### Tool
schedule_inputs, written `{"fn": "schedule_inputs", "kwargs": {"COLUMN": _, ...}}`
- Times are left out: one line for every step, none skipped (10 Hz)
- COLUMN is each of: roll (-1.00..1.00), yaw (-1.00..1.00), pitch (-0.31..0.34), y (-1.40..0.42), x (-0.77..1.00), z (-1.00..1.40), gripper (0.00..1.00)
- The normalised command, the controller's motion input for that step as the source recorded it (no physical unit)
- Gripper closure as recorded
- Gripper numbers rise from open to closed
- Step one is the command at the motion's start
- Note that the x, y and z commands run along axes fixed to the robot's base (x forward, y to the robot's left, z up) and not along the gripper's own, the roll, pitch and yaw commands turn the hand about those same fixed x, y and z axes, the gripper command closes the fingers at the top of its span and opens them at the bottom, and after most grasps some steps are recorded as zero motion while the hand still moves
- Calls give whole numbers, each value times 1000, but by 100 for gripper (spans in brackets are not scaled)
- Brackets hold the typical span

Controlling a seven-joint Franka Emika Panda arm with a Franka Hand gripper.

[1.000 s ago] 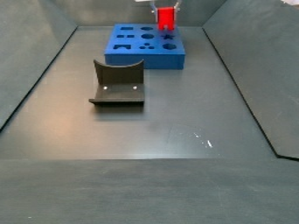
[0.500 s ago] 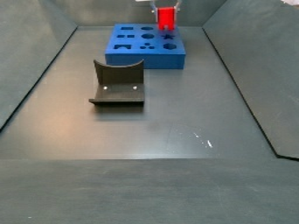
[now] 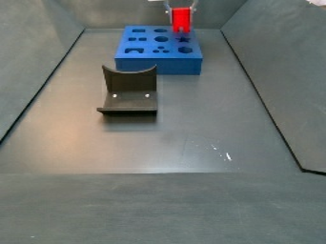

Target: Insert the square-circle object.

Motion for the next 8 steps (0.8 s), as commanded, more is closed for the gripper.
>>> {"fn": "schedule_inputs", "kwargs": {"roll": -37, "yaw": 0, "pitch": 51, "y": 0, "x": 137, "z": -1000, "gripper": 100}}
{"fn": "schedule_inputs", "kwargs": {"roll": -109, "yaw": 0, "pitch": 30, "y": 0, "x": 97, "z": -940, "gripper": 100}}
{"fn": "schedule_inputs", "kwargs": {"roll": -46, "yaw": 0, "pitch": 66, "y": 0, "x": 103, "z": -1000, "gripper": 100}}
{"fn": "schedule_inputs", "kwargs": {"roll": 0, "yaw": 0, "pitch": 19, "y": 131, "x": 211, "z": -1000, "gripper": 100}}
{"fn": "schedule_inputs", "kwargs": {"roll": 0, "yaw": 0, "pitch": 124, "y": 149, "x": 0, "z": -1000, "gripper": 100}}
{"fn": "schedule_inputs", "kwargs": {"roll": 0, "yaw": 0, "pitch": 36, "y": 189, "x": 163, "z": -1000, "gripper": 100}}
{"fn": "schedule_inputs", "kwargs": {"roll": 0, "yaw": 0, "pitch": 0, "y": 140, "x": 143, "z": -1000, "gripper": 100}}
{"fn": "schedule_inputs", "kwargs": {"roll": 0, "yaw": 0, "pitch": 0, "y": 140, "x": 149, "z": -1000, "gripper": 100}}
